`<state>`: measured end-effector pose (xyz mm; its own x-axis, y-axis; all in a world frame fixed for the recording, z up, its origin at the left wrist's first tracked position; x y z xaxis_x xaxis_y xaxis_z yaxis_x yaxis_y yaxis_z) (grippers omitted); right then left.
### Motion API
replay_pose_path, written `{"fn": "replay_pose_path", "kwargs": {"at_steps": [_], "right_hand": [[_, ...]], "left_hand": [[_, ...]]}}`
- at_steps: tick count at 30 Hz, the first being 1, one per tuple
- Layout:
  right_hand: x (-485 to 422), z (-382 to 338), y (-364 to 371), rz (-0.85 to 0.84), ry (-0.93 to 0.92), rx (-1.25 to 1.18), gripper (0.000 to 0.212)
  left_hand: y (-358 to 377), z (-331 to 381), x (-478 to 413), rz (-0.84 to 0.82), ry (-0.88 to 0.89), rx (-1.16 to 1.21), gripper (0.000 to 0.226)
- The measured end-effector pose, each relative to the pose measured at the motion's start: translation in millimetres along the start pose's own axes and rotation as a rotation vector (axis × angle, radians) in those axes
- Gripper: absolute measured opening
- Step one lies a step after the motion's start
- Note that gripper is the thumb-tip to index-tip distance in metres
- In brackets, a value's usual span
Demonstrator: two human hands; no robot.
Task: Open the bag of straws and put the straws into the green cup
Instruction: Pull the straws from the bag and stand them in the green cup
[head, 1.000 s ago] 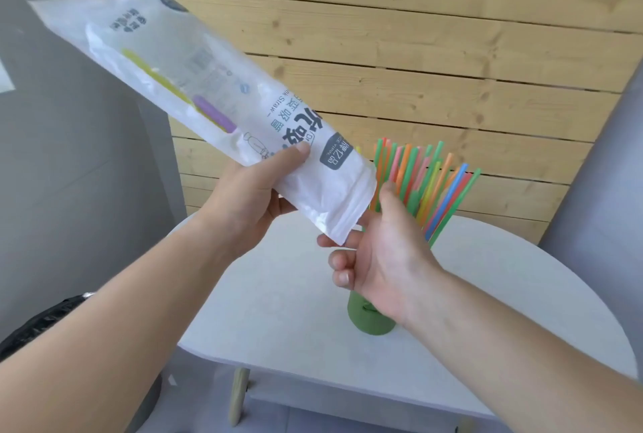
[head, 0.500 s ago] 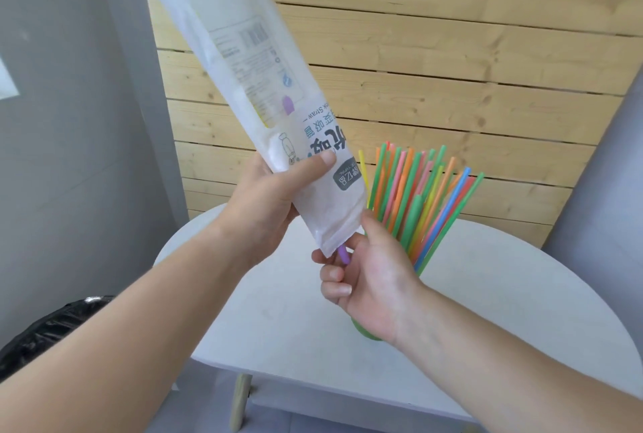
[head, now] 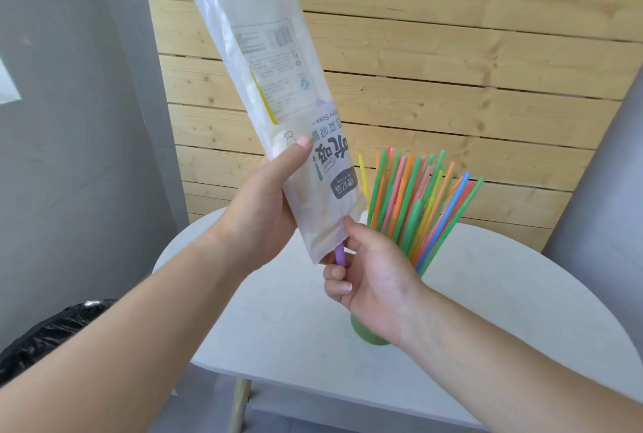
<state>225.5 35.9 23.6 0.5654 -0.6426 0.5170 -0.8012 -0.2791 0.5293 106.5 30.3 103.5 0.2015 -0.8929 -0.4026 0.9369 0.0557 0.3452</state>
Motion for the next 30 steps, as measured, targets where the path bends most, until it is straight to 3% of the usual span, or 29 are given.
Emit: {"fn": "replay_pose_path", "kwargs": {"at_steps": [6, 14, 21, 30], "right_hand": [[2.9, -8.4, 0.8, -0.018, -0.017, 0.013, 0.029], [7.5, -13.6, 1.2, -0.064, -0.018, -0.026, 0.040], [10.3, -19.6, 6.3, -0.132, -0.121, 0.022, 0.009], [13.6, -35.9, -1.4, -0.048, -0.253, -0.014, 0.007]], "left_hand": [[-4.9, 0.6, -2.9, -0.014, 0.046, -0.010, 0.056], [-15.4, 6.0, -2.1, 0.078, 0.095, 0.155, 0.031], [-16.5, 10.0, -2.3, 0.126, 0.101, 0.182, 0.031], [-32.8, 3.4, -3.3, 0.224, 0.075, 0.275, 0.030]]}}
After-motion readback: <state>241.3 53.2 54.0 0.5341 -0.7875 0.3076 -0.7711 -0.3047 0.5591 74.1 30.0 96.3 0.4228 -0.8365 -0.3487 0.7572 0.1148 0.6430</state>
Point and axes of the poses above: each hand's wrist, its own x-axis away from the middle knuckle, its own y-axis out of the palm, z = x × y, the point moved 7 cm from there along -x, towards the middle knuckle, and after that the axes turned 12 degrees about y, right-handed, at the moved point
